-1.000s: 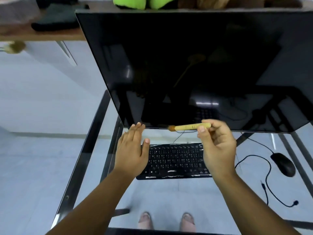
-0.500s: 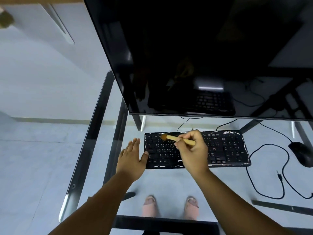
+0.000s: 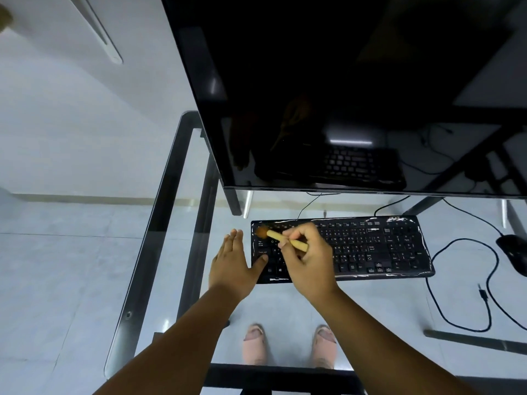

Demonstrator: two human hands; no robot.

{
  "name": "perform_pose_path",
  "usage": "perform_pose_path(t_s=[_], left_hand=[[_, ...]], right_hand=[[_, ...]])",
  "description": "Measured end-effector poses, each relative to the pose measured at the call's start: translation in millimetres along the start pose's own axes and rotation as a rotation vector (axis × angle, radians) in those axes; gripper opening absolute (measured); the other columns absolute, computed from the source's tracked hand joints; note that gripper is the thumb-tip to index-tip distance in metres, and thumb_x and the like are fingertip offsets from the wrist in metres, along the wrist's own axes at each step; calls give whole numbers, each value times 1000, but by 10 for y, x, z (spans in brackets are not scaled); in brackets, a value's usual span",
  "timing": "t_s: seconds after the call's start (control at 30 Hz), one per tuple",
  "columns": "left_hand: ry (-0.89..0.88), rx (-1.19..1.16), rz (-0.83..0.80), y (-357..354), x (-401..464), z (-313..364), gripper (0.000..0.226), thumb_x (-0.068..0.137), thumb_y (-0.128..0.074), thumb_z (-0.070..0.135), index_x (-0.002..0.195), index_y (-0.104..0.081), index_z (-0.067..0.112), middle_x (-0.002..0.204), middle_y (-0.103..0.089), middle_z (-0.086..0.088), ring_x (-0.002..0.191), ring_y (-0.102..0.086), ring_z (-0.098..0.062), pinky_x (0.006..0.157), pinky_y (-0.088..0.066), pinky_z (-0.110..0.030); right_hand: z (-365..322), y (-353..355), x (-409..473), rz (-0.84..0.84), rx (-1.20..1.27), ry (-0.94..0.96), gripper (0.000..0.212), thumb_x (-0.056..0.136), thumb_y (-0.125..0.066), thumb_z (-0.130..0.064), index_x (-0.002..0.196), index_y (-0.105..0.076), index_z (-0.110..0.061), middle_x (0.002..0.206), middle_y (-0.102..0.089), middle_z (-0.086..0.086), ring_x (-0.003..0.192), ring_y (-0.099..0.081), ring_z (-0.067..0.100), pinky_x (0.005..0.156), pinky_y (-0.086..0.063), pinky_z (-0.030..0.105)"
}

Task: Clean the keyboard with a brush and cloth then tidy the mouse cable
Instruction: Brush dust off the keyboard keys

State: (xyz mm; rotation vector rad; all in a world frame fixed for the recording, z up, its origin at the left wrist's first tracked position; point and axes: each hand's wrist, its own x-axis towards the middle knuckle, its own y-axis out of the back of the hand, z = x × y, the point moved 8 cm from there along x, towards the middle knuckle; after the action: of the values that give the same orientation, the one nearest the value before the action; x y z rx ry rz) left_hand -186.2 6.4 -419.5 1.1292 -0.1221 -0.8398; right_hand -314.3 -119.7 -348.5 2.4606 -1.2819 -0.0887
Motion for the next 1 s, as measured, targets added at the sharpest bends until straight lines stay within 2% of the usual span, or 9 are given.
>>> perform_pose_path(t_s=[0.2, 0.33, 0.47, 0.57, 0.63, 0.73, 0.83, 0.93, 1.0], left_hand=[[-1, 6, 14, -20, 10, -13, 88, 89, -43, 64, 153, -10, 16, 162, -10, 0, 149, -6, -15, 118, -16, -35], [4, 17, 44, 1, -13, 32, 85, 91, -40, 63, 153, -10, 15, 162, -9, 0, 149, -6, -16, 118, -13, -36], [-44, 14, 97, 5, -64, 142, 80, 92, -42, 58, 153, -13, 15, 161, -11, -1, 148, -7, -15, 120, -14, -38], [-119, 31, 119, -29, -111, 270, 76, 93, -43, 55, 152, -16, 17, 161, -14, 0, 148, -9, -16, 119, -15, -39], [-157, 56, 105, -79, -144, 353, 74, 93, -42, 55, 152, -15, 18, 161, -13, 2, 148, -9, -15, 119, -14, -38], [-212, 92, 89, -157, -186, 473, 74, 93, -39, 56, 152, -14, 20, 161, -12, 3, 148, -9, -13, 119, -14, -37], [-287, 127, 75, -225, -232, 598, 74, 91, -33, 60, 153, -17, 21, 161, -14, 5, 148, -10, -12, 117, -14, -35], [-319, 166, 31, -317, -284, 661, 77, 88, -20, 64, 153, -16, 23, 161, -10, 7, 148, -6, -11, 116, -8, -32], [-312, 176, 22, -347, -298, 678, 78, 87, -17, 64, 153, -17, 24, 161, -9, 7, 148, -4, -11, 116, -6, -31]], right_hand=[[91, 367, -9, 242, 10, -23, 21, 87, -64, 2, 86, -51, -16, 92, -68, 0, 89, -70, 10, 69, -56, 29], [171, 446, -6, 165, -73, -57, 22, 88, -63, -1, 85, -51, -19, 93, -67, -4, 87, -69, 6, 63, -51, 22], [238, 631, -51, 273, -31, -73, 20, 89, -62, -2, 87, -50, -17, 94, -68, -2, 92, -70, 11, 67, -54, 27], [219, 590, -45, 179, -84, -63, 20, 89, -62, 0, 86, -51, -16, 93, -67, -3, 90, -68, 4, 66, -50, 15], [232, 675, -75, 238, -98, -72, 19, 90, -60, 2, 86, -50, -13, 92, -66, 0, 92, -68, 1, 66, -46, 7], [254, 797, -102, 303, -53, -72, 21, 90, -61, -1, 87, -49, -18, 95, -67, -2, 92, -69, 8, 67, -50, 16], [290, 746, -97, 176, -50, -85, 20, 91, -60, 0, 86, -49, -17, 94, -67, -4, 92, -69, 4, 65, -50, 16], [367, 945, -130, 313, -68, -110, 27, 93, -57, -2, 86, -46, -26, 97, -64, 1, 103, -68, 5, 73, -51, 16], [407, 1049, -129, 361, -54, -127, 30, 92, -58, -4, 86, -45, -30, 98, -66, -1, 97, -69, 11, 72, -51, 23]])
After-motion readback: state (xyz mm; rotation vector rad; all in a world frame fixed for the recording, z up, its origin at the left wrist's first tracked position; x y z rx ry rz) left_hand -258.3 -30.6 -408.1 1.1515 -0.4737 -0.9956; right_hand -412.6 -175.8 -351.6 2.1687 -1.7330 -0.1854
